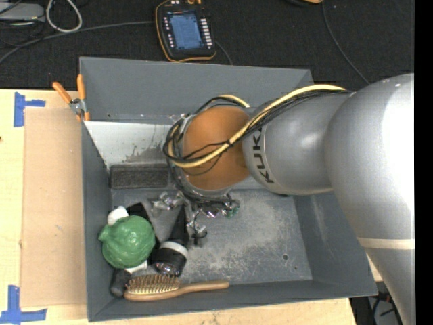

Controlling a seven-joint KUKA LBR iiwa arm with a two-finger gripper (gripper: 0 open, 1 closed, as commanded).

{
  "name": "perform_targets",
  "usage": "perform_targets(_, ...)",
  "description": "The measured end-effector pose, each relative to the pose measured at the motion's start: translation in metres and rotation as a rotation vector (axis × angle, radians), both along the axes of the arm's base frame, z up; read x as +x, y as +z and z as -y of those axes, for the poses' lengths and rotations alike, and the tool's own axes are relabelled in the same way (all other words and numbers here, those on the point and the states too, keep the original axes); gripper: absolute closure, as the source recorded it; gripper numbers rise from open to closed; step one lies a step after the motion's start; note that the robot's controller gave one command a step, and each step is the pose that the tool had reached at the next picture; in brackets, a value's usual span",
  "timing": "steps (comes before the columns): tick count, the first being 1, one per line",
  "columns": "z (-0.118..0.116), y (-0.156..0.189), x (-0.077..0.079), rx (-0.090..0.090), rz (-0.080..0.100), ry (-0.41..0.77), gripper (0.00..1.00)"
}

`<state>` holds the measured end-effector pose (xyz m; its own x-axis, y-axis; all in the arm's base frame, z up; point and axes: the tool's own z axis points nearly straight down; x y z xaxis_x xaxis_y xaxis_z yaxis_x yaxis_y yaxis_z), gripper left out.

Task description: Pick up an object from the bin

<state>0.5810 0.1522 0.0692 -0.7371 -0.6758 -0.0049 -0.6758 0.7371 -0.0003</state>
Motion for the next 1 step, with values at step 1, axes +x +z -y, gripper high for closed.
perform_targets(1,-0.019,0.0097,-0.0929,0.005,0.044,0.444,1.0)
